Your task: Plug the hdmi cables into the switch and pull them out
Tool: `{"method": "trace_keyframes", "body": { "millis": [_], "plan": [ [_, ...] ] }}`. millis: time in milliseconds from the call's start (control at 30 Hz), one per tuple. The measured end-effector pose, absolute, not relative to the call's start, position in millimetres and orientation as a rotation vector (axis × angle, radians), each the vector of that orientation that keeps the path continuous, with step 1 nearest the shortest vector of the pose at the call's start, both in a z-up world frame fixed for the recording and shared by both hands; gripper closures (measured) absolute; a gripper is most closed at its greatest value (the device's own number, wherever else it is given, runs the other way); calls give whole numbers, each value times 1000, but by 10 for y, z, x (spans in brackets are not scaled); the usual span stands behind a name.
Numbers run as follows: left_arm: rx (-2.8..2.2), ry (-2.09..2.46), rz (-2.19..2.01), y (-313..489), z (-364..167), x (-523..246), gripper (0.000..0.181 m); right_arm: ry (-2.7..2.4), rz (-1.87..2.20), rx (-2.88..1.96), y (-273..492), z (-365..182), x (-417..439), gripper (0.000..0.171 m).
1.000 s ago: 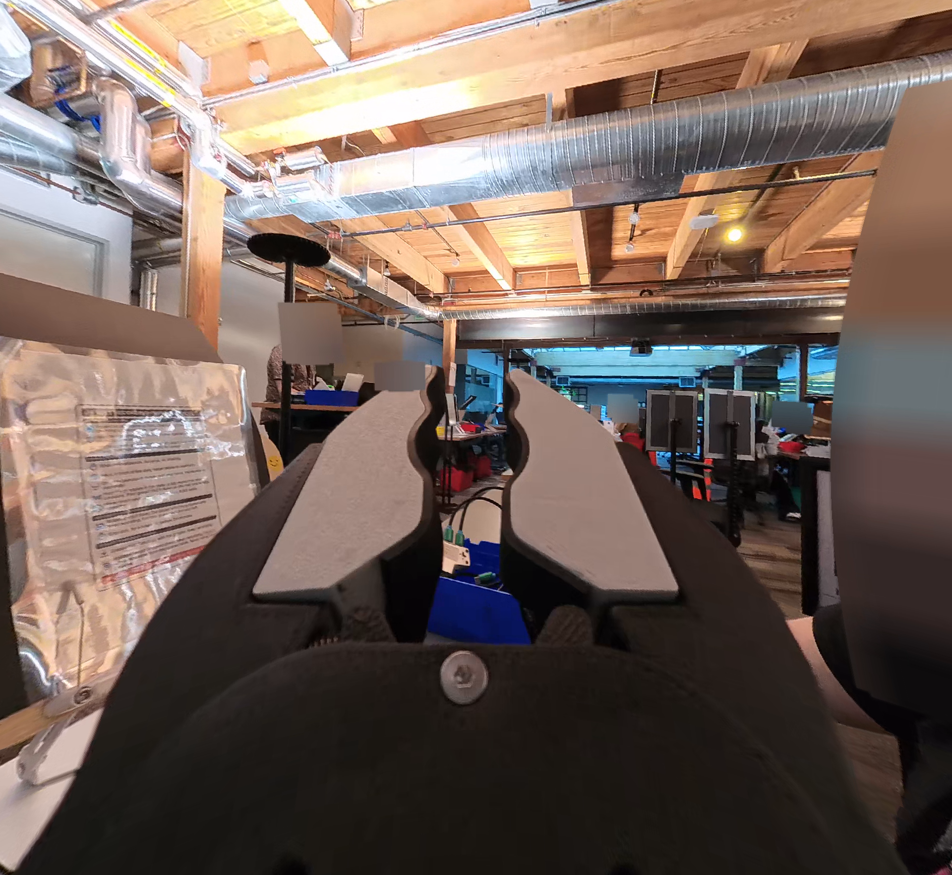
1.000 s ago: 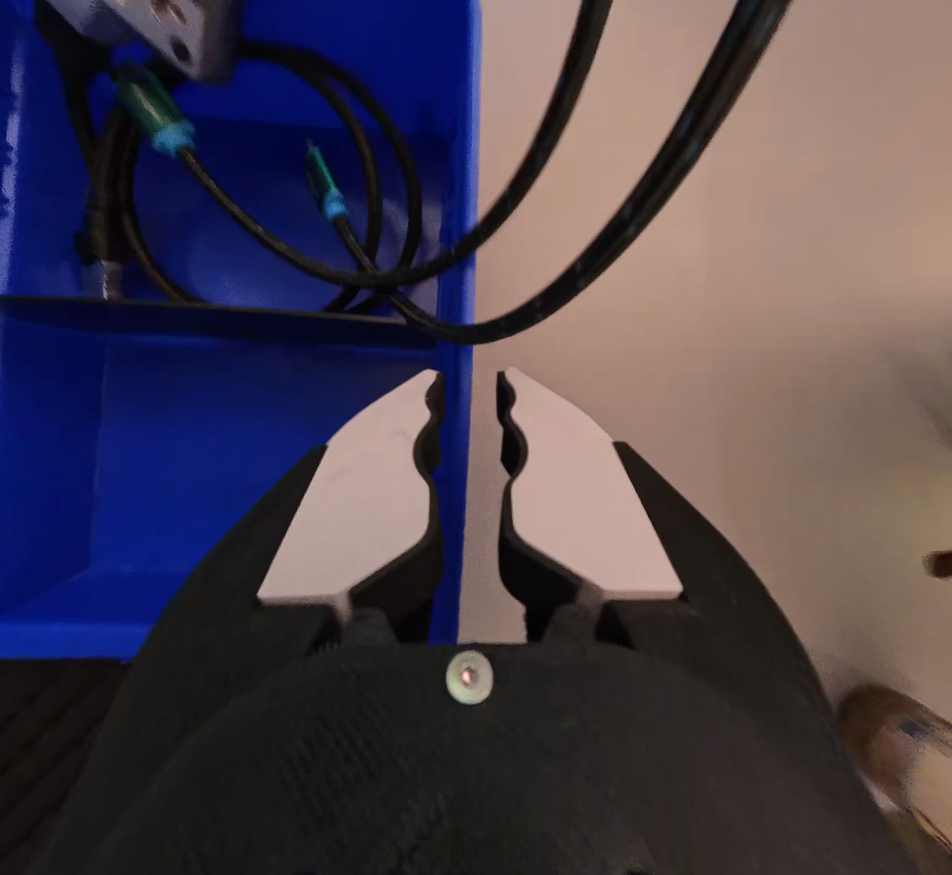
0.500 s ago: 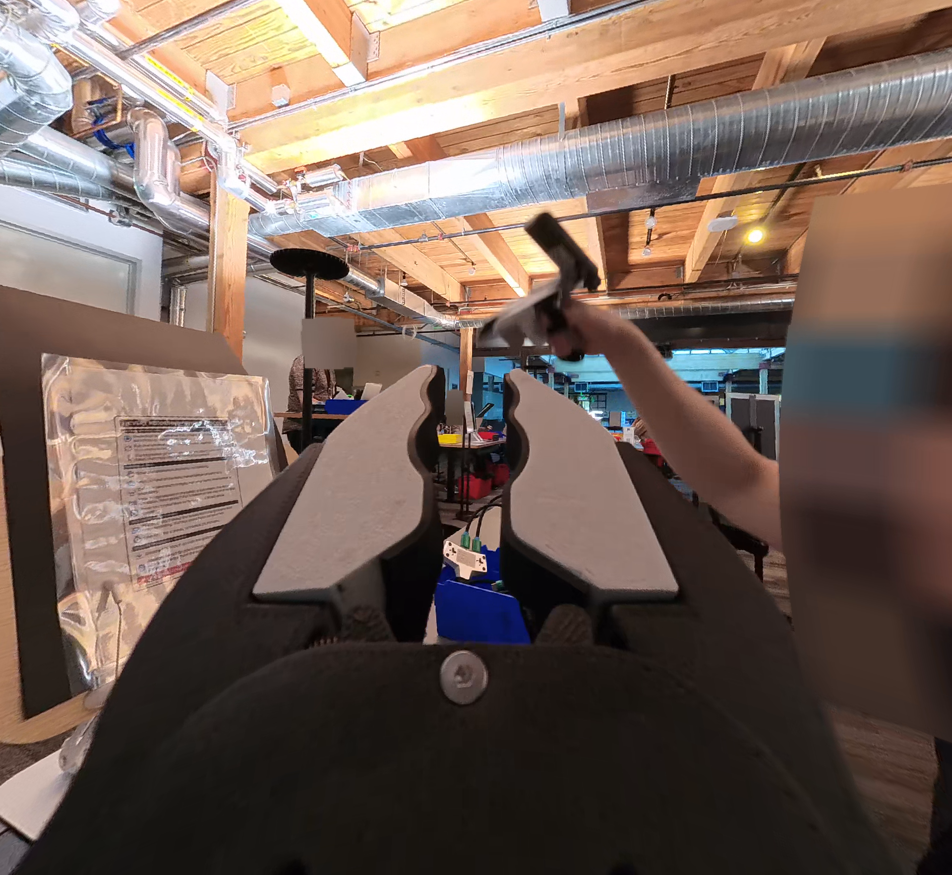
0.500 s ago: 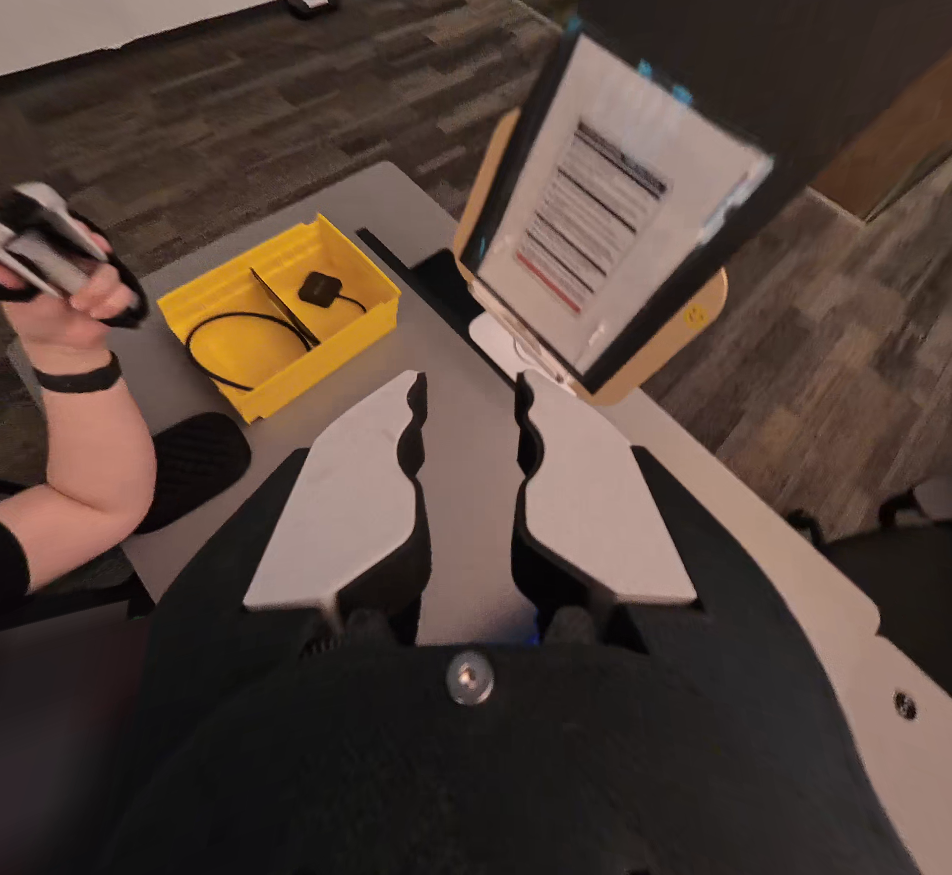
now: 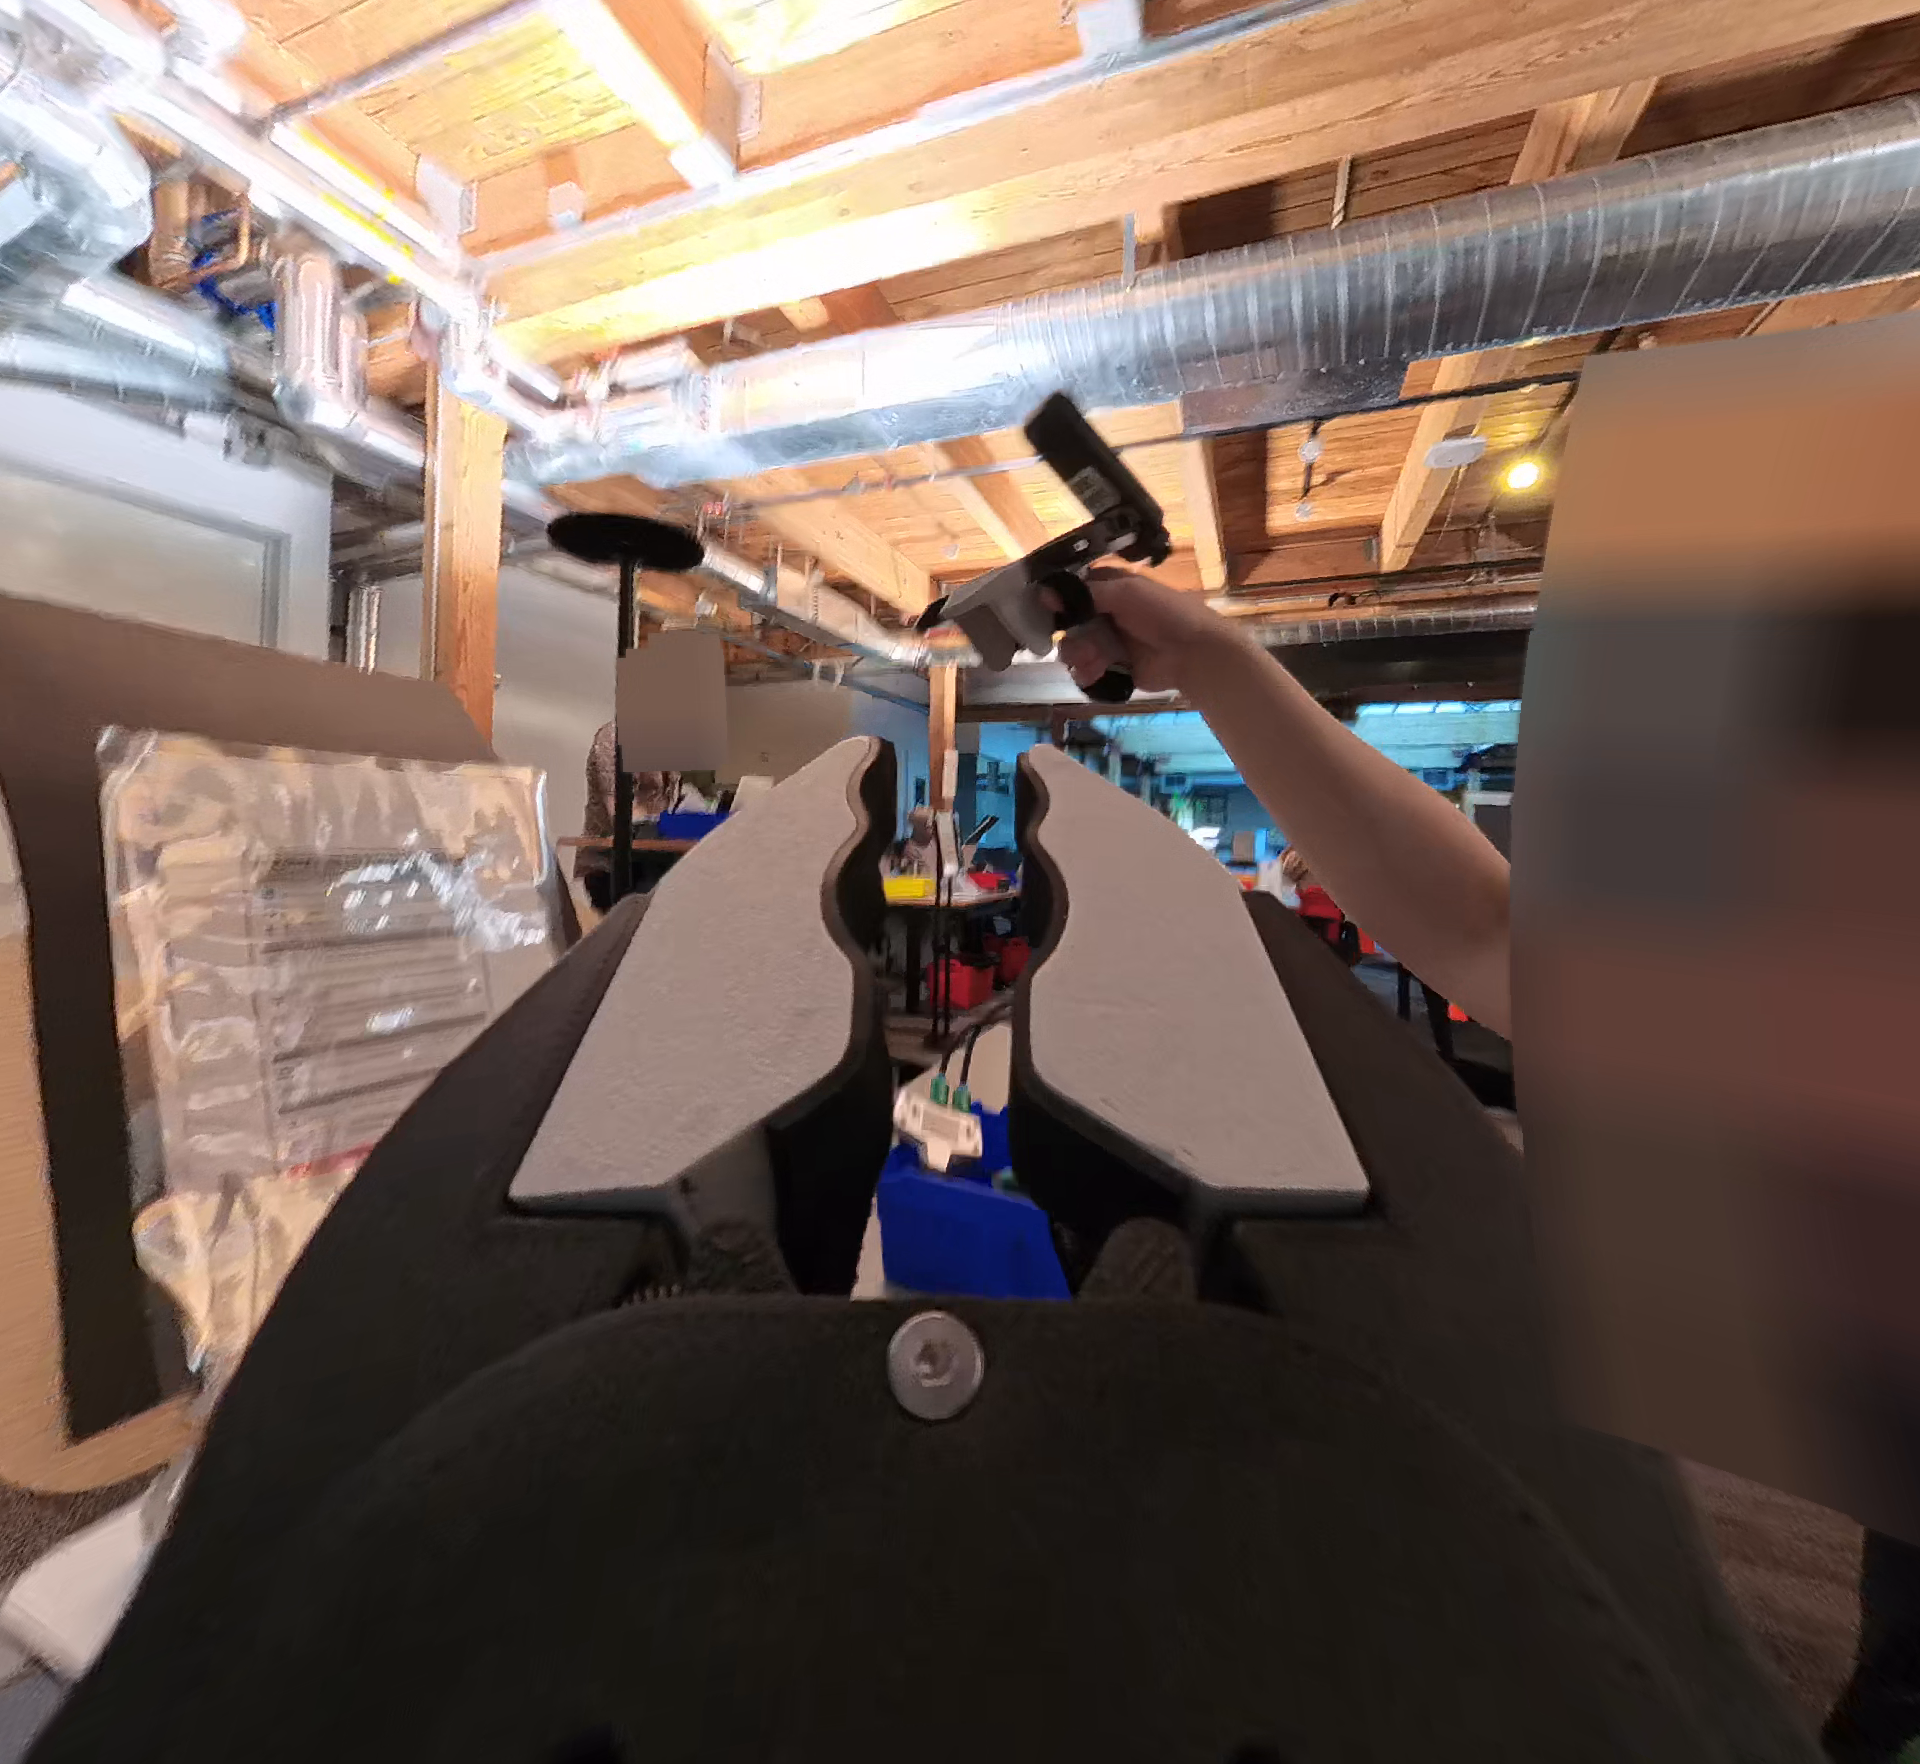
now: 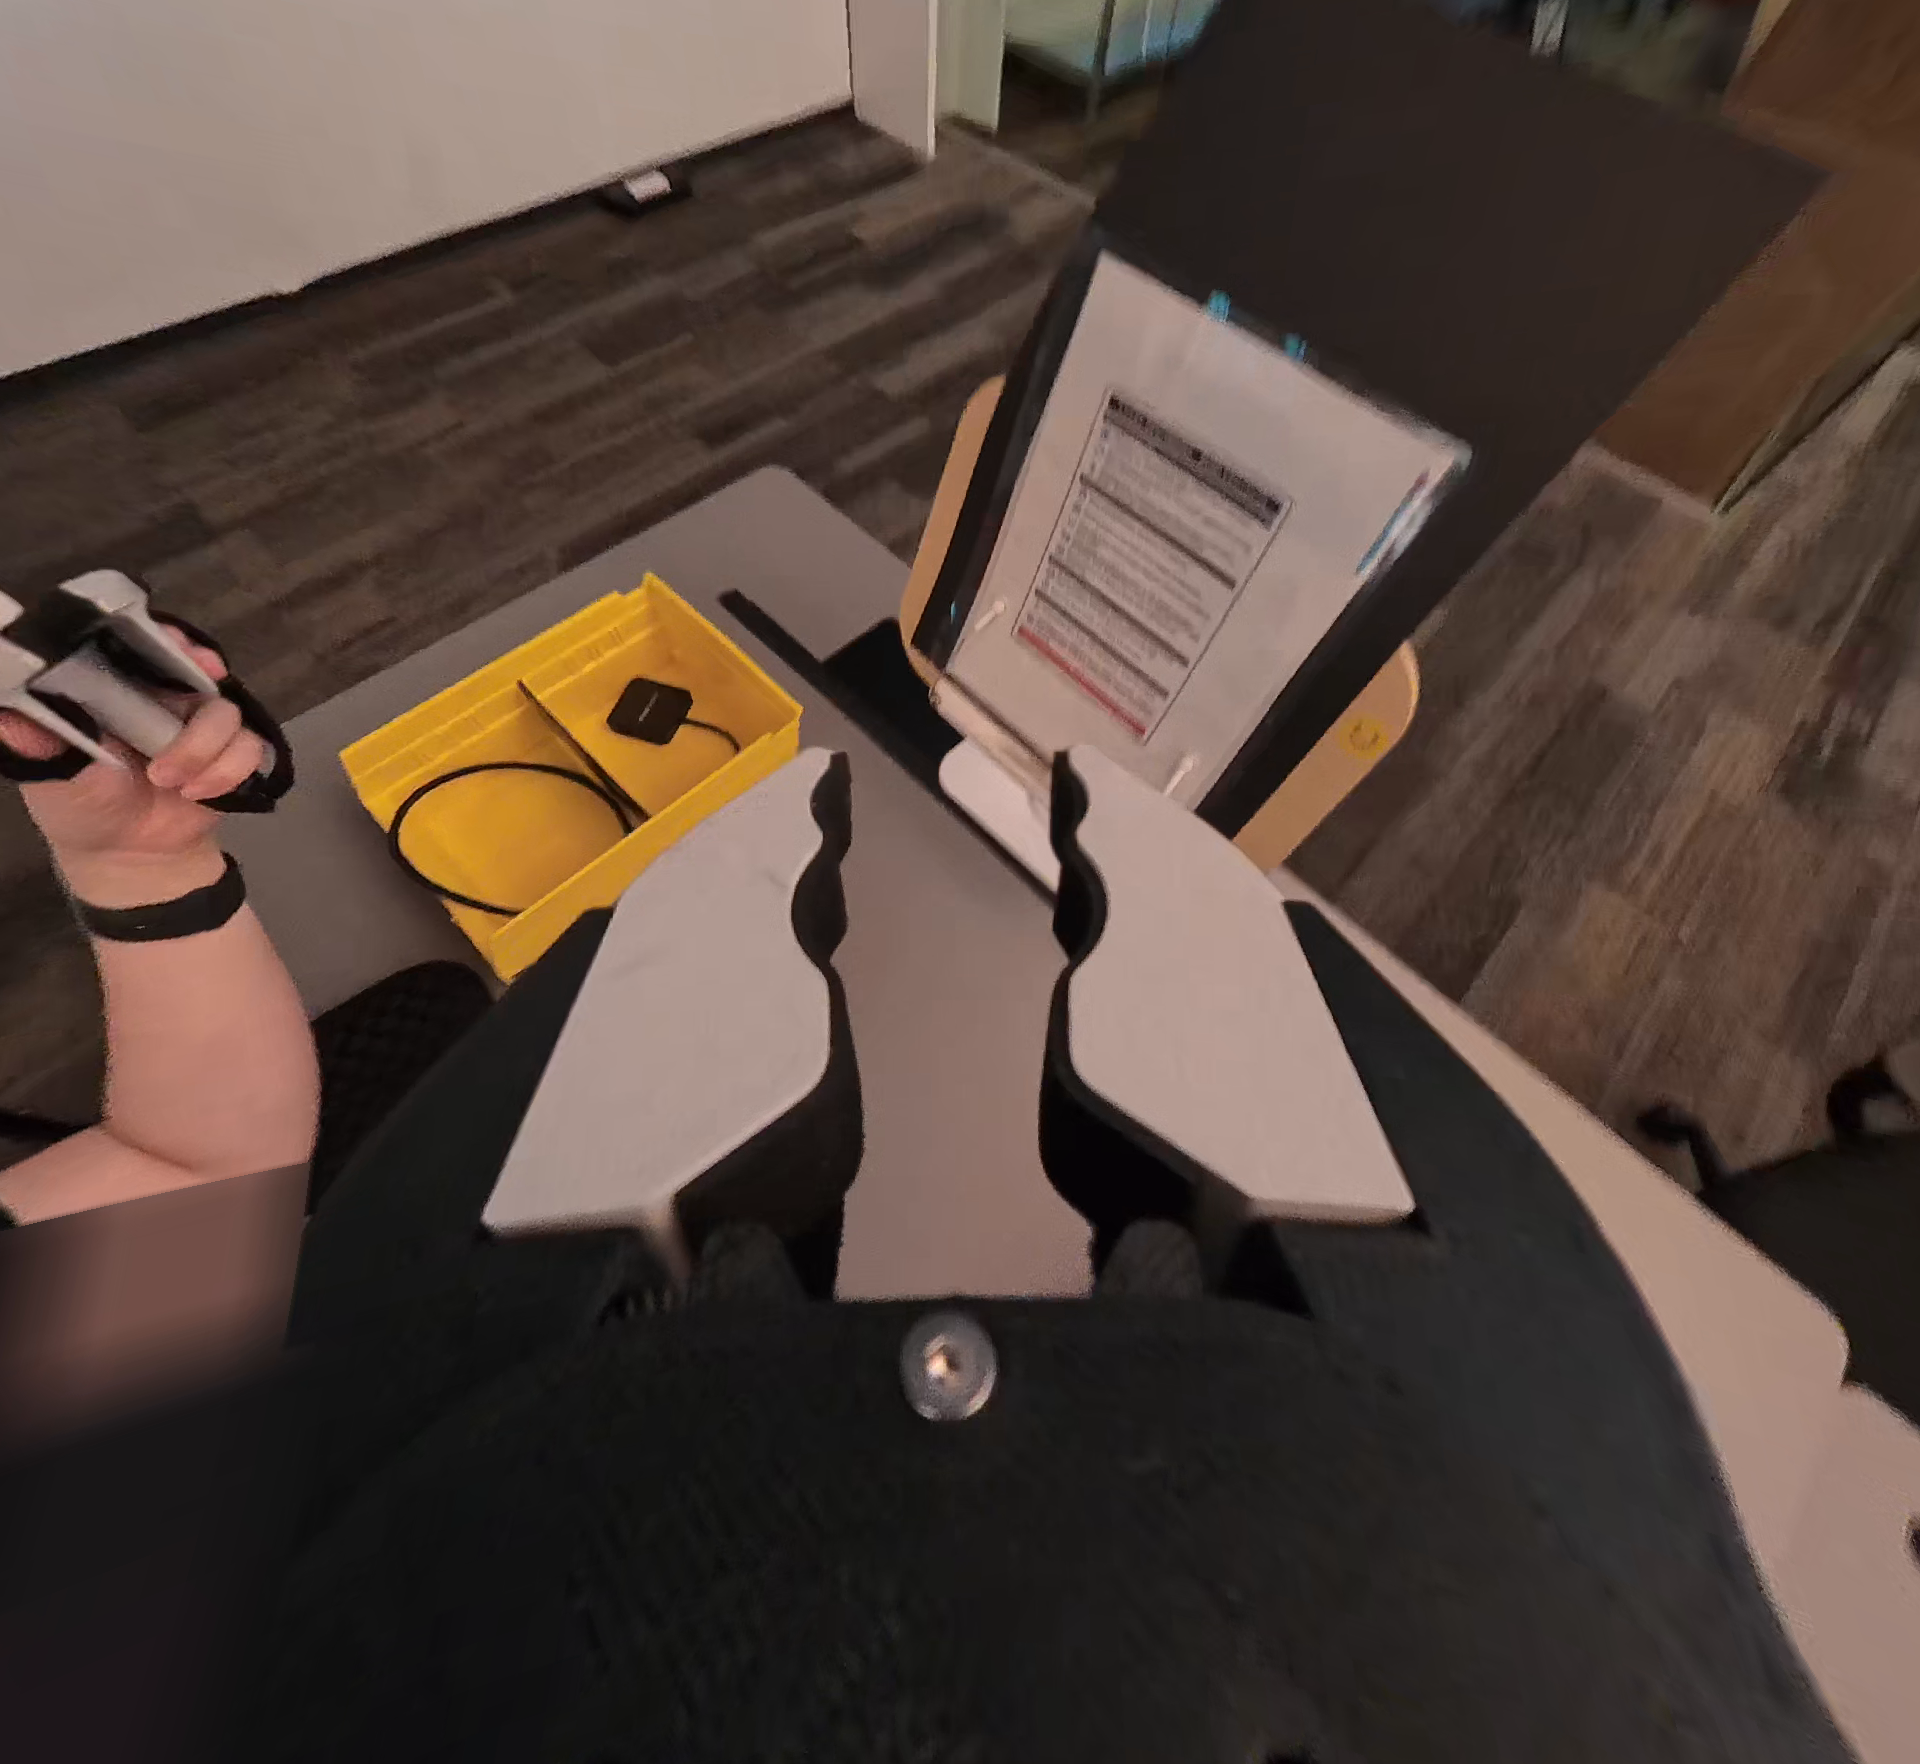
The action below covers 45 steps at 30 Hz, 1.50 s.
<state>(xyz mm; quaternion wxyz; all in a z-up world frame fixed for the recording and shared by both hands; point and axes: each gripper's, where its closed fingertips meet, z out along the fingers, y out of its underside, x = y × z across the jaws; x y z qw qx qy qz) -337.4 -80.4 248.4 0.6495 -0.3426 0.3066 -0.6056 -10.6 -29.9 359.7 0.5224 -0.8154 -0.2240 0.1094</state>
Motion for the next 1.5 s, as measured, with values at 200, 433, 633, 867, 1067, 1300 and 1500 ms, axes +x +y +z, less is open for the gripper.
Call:
{"method": "trace_keyframes", "body": {
  "millis": [200, 433, 633, 867, 1067, 1300, 1500],
  "plan": [
    [-1227, 715, -1059, -487, 2008, -3520, 152, -643, 197, -1429, -866, 3231, 5, 124],
    [-1839, 979, -606, -309, 875, -3695, 153, -706, 542, -1373, -1232, 1965, -210, 116],
    [-1865, 1532, -385, -642, 208, -3494, 141, -676, 614, -1478, -1131, 1727, -6, 117],
    [-2055, 1596, -338, -633, -611, -3852, 138, -583, 555, -1468, -1116, 1772, 374, 117],
    [-2264, 1653, -184, -572, -1054, -4135, 172, -533, 559, -1497, -1172, 1724, 576, 117],
    [-2240, 1677, -46, -536, -788, -4167, 173, -515, 562, -1465, -1251, 1770, 699, 118],
    [-2012, 1360, -104, -269, 591, -3892, 176, -466, 574, -1430, -1241, 1817, 856, 119]
  ]
}}
